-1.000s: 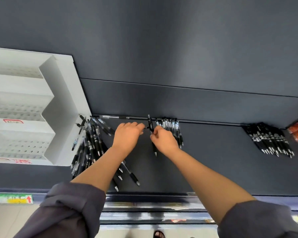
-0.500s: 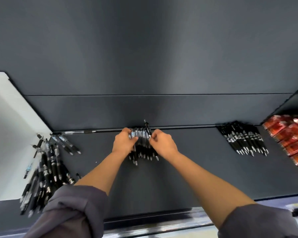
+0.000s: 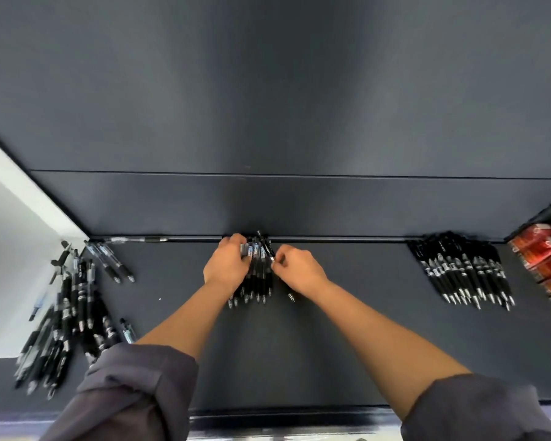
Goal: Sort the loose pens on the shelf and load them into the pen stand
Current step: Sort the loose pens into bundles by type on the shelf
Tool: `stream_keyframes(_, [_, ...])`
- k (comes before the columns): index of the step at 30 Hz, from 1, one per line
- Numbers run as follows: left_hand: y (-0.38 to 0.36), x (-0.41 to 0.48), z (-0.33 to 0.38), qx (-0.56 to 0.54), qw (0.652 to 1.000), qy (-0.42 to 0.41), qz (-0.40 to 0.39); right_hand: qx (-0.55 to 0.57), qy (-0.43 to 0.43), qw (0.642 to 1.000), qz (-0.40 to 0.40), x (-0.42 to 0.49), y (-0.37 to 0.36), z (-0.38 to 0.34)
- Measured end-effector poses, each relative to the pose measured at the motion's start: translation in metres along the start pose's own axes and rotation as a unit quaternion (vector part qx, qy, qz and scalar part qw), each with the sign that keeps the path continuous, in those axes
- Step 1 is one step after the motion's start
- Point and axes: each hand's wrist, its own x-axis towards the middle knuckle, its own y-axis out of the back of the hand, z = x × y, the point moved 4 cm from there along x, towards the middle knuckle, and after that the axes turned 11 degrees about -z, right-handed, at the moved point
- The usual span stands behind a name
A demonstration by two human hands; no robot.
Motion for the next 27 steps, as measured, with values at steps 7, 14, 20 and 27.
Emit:
stream_keyframes(7, [0.000, -0.013, 0.024, 0.048, 0.995, -0.085, 0.011, 0.019, -0.048, 0.997, 0.061, -0.028, 0.012, 0.010])
stream_keyframes(14, [-0.022, -0.022, 0.084, 0.064, 0.978, -0.197, -0.001, 0.032, -0.167, 0.971, 0.166, -0.089, 0.061, 0.070])
stream_keyframes(20, [-0.050, -0.026, 0.151, 0.073, 0.964, -0.256, 0.004, 0.007, -0.239, 0.947, 0.216, -0.130, 0.114, 0.136])
stream_keyframes(27, [-0.107, -0.018, 0.216, 0.056, 0.964, -0.259, -0.004, -0.041, -0.269, 0.938, 0.214, -0.146, 0.168, 0.229])
